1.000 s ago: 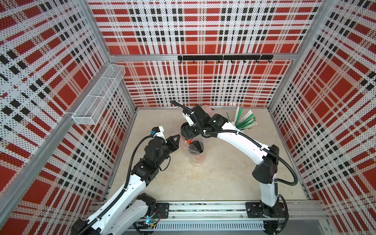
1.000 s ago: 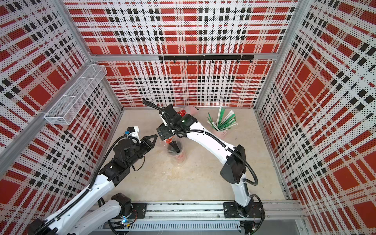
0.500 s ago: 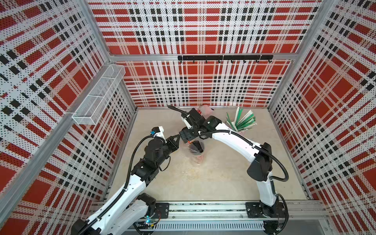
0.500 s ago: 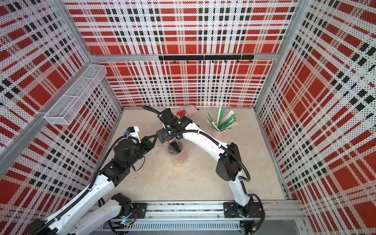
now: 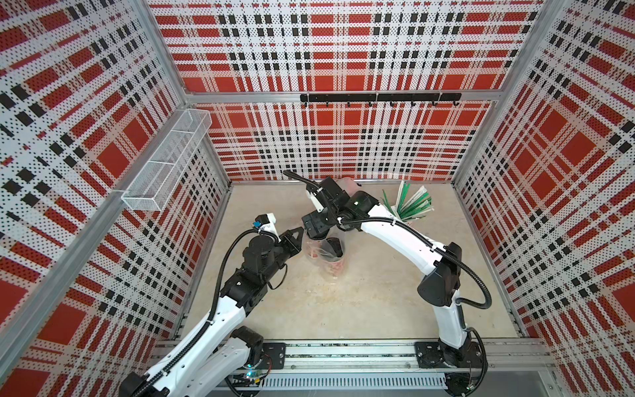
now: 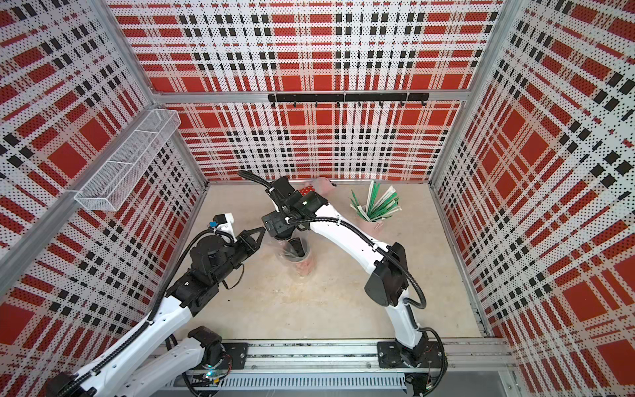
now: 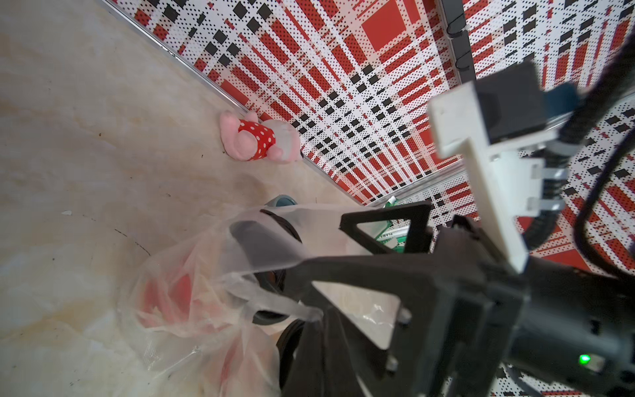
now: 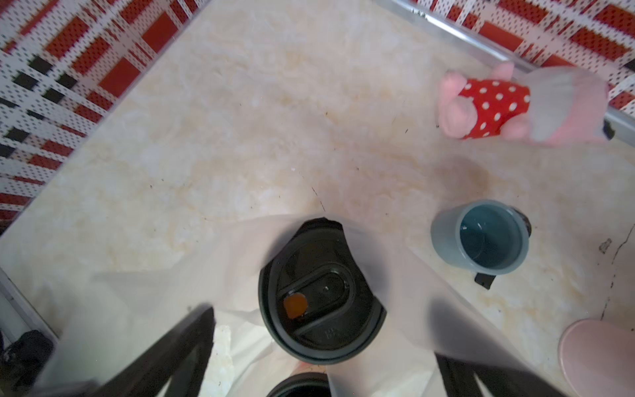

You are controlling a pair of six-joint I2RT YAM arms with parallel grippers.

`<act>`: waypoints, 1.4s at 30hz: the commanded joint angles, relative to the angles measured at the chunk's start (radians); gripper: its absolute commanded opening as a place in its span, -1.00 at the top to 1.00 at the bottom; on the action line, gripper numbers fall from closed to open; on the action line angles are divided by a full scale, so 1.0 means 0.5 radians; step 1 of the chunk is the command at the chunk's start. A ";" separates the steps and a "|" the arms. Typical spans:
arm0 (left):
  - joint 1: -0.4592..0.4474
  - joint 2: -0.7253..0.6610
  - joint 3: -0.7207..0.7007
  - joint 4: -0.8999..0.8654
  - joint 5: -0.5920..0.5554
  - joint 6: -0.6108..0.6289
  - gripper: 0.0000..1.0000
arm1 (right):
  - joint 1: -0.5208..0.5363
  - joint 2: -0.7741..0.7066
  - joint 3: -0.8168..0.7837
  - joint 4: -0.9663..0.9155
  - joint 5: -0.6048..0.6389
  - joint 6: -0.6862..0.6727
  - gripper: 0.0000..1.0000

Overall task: Pack milk tea into plastic carrier bags
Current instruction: Place the milk tea cup in the plastic carrier bag, then adjust the plastic carrier bag at the center of the board.

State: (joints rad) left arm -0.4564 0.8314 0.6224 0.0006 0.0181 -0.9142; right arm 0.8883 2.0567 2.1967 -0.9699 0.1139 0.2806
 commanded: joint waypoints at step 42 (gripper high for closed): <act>0.027 0.273 0.329 0.005 0.062 0.109 1.00 | -0.077 -0.607 -0.573 0.028 0.008 0.345 1.00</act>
State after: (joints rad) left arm -0.4503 0.9600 0.7433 -0.0090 0.0299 -0.8845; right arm 0.8425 1.8217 1.8820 -0.9287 0.0914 0.4191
